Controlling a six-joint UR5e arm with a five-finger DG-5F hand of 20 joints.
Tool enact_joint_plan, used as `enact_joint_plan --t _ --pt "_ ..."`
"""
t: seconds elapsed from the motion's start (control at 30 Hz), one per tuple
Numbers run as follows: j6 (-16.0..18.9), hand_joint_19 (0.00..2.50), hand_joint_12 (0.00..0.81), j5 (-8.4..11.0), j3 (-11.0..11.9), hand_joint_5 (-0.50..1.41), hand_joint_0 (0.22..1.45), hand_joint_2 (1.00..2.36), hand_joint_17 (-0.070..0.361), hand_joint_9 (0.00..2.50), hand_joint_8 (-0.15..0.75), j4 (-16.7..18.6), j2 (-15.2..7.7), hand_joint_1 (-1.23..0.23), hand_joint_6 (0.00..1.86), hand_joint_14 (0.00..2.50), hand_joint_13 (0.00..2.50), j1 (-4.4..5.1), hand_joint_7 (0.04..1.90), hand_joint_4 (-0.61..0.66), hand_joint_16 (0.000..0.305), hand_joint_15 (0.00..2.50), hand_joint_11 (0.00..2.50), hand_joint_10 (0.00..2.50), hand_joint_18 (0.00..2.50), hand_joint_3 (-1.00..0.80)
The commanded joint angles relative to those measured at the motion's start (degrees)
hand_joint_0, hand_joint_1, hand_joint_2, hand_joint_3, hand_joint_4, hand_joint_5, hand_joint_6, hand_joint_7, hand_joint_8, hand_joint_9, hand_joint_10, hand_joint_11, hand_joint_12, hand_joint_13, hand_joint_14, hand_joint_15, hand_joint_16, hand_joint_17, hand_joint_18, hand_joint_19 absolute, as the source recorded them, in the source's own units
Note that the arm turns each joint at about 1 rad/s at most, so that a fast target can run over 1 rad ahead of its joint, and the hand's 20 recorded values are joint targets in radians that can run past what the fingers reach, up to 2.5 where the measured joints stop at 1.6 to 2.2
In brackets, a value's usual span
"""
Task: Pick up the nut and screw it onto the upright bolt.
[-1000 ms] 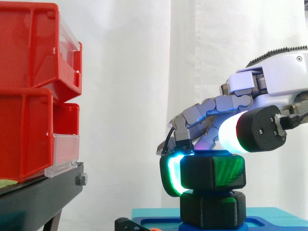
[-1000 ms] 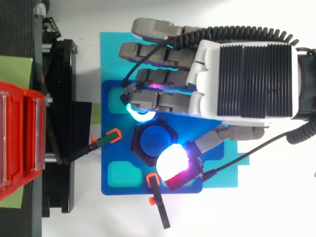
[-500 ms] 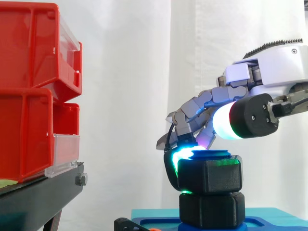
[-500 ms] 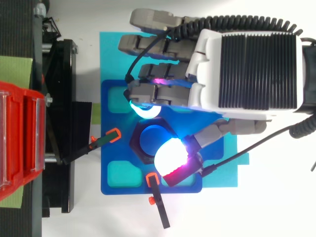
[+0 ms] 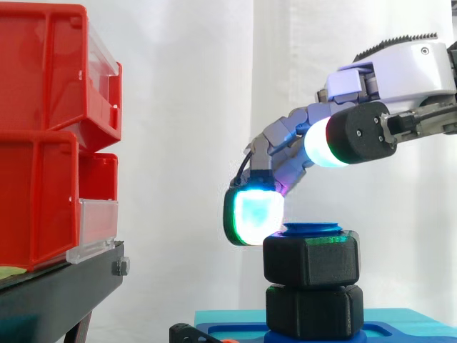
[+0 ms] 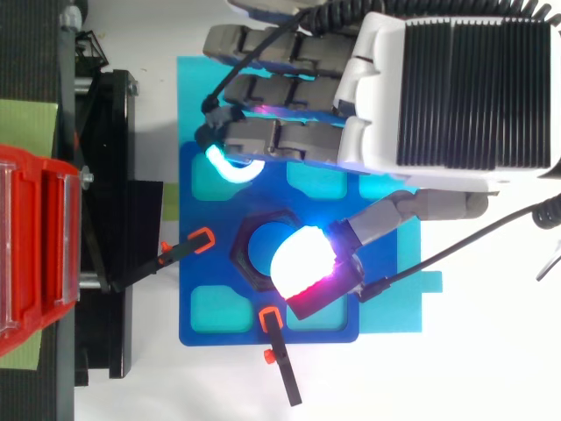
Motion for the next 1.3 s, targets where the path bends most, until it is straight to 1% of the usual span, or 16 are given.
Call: enact_joint_plan --t 0.0,0.07,0.17,0.3,0.33,0.4,0.43,0.53,0.57,0.73,0.93,0.97,1.17,1.27 --pt "-0.26 0.0 0.331 -0.03 0.11 -0.14 0.44 1.0 0.093 0.4 0.23 -0.02 0.0 -0.1 0.5 0.0 0.15 -0.02 0.71 0.21 0.041 0.0 0.0 0.0 0.0 -0.5" --pt "-0.61 0.0 0.331 -0.29 0.03 -0.15 0.44 1.0 0.094 0.39 0.228 0.51 0.0 -0.1 0.5 0.0 0.13 -0.02 0.68 0.2 0.042 0.0 0.0 0.0 0.0 -0.5" --pt "-0.7 0.0 0.33 -0.82 0.03 -0.16 0.44 1.0 0.095 0.38 0.227 2.0 -0.09 -0.09 0.5 0.0 0.11 0.51 0.66 0.2 0.042 0.0 0.0 0.0 0.0 -0.5" --pt "-0.7 0.0 0.331 -0.47 0.03 -0.16 0.44 1.0 0.096 0.37 0.221 2.62 0.0 -0.09 0.5 0.0 0.1 0.86 0.65 0.2 0.043 0.0 0.0 0.0 0.0 -0.5" --pt "-0.7 0.0 0.331 -0.38 0.03 -0.16 0.44 1.0 0.097 0.37 0.221 2.62 -0.09 -0.09 0.5 0.0 0.1 1.21 0.65 0.2 0.043 0.0 0.0 0.0 0.0 -0.5" --pt "-0.7 0.0 0.331 -0.38 0.03 -0.16 0.45 1.0 0.097 0.36 0.221 2.62 -0.09 -0.08 0.5 0.0 0.09 1.39 0.65 0.2 0.043 0.0 0.0 0.0 0.0 -0.5" --pt "-0.7 0.0 0.331 -0.29 0.03 -0.16 0.45 1.0 0.097 0.36 0.221 2.53 -0.09 -0.08 0.5 0.0 0.09 1.74 0.65 0.2 0.043 0.0 0.0 0.0 0.0 -0.5" --pt "-0.7 0.0 0.332 -0.2 0.03 -0.16 0.45 1.0 0.097 0.36 0.221 2.35 -0.09 -0.08 0.5 0.0 0.09 1.91 0.65 0.2 0.043 0.0 0.0 0.0 0.0 -0.5" --pt "-0.7 0.0 0.332 -0.03 -0.06 -0.16 0.45 1.0 0.097 0.36 0.221 2.18 -0.09 -0.08 0.5 0.0 0.09 2.18 0.65 0.2 0.043 0.0 0.0 0.0 0.0 -0.5" --pt "-0.7 0.0 0.333 0.5 0.03 -0.16 0.45 1.0 0.097 0.36 0.222 1.3 -0.09 -0.08 0.5 0.0 0.09 2.62 0.65 0.19 0.043 0.0 0.0 0.0 0.0 -0.5" --pt "-0.52 0.0 0.334 0.85 -0.06 -0.16 0.45 1.0 0.097 0.36 0.223 1.21 -0.7 -0.07 0.5 0.0 0.09 2.79 0.66 0.2 0.043 0.0 0.0 0.0 0.0 -0.5" --pt "0.01 0.0 0.334 0.5 -1.47 -0.16 0.45 1.0 0.097 0.36 0.224 1.74 -0.7 -0.07 0.5 0.0 0.09 2.7 0.66 0.2 0.043 0.0 0.0 0.0 0.0 -0.5" --pt "0.27 0.0 0.333 0.5 -1.64 -0.15 0.45 1.0 0.096 0.36 0.226 2.97 -0.7 -0.07 0.5 0.0 0.09 2.44 0.69 0.2 0.043 0.0 0.0 0.0 0.0 -0.5" --pt "0.36 0.0 0.332 0.59 -2.61 -0.15 0.45 1.0 0.096 0.36 0.228 3.85 -0.7 -0.07 0.5 0.0 0.09 2.53 0.7 0.2 0.043 0.0 0.0 0.0 0.0 -0.5"
